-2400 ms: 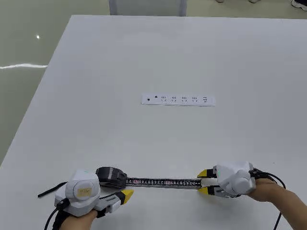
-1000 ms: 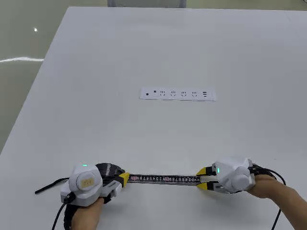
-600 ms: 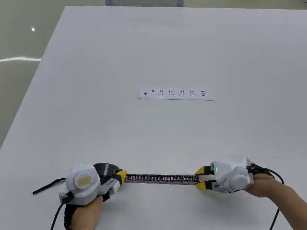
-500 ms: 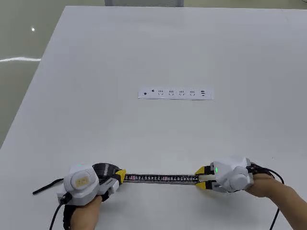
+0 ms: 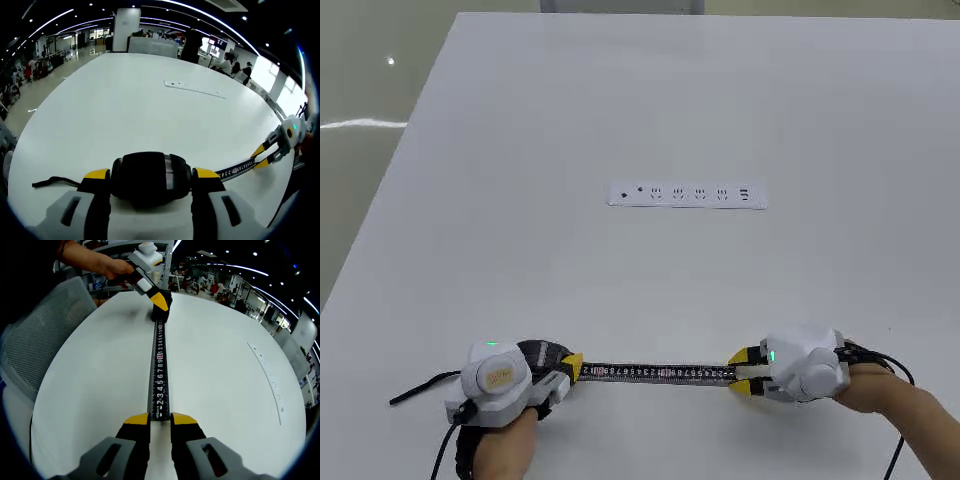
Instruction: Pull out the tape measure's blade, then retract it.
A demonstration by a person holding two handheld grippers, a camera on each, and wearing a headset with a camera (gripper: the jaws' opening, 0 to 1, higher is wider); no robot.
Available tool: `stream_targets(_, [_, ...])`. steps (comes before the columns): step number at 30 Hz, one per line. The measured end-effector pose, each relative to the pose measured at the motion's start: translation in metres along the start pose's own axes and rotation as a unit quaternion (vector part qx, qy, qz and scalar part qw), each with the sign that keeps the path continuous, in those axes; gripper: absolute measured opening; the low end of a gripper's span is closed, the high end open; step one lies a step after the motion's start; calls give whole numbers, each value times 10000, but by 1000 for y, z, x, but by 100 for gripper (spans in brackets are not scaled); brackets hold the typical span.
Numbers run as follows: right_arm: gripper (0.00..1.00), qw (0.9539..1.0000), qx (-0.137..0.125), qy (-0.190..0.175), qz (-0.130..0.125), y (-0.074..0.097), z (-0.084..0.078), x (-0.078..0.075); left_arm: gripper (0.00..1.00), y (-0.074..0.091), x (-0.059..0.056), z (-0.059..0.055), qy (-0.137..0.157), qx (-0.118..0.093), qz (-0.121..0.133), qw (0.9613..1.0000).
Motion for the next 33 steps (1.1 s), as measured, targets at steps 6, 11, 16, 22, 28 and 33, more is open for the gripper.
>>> stream_targets(6, [14,10000,-17,-1,34,0,2,1,61,-3,0,-3,-285,102,34,9995])
stream_targets(11, [14,10000,-24,-14,18,1,2,0,62,-4,1,-5,-655,106,136,9977])
stream_targets(16, [14,10000,-36,-6,12,2,4,0,62,-2,-1,-4,-749,60,169,9970])
stream_targets(22, [14,10000,-44,20,-9,3,6,-1,61,-4,1,-6,-705,42,199,9973])
stream_targets(28, [14,10000,-60,41,-30,5,9,-2,61,-4,1,-6,-605,67,254,9978])
stream_targets(33, [14,9999,-61,68,-52,6,11,-5,61,-3,-1,-4,-526,142,283,9981])
Point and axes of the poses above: the centre of the closed fingertips' face, and the gripper's own axes: y roughly backward along the fingers, x roughly to its left, z roughly out of its top, the point moved 4 cm from there along y, roughly backward along the fingers, and after that the axes turned 14 degrees about -x, right-handed, at the moved point
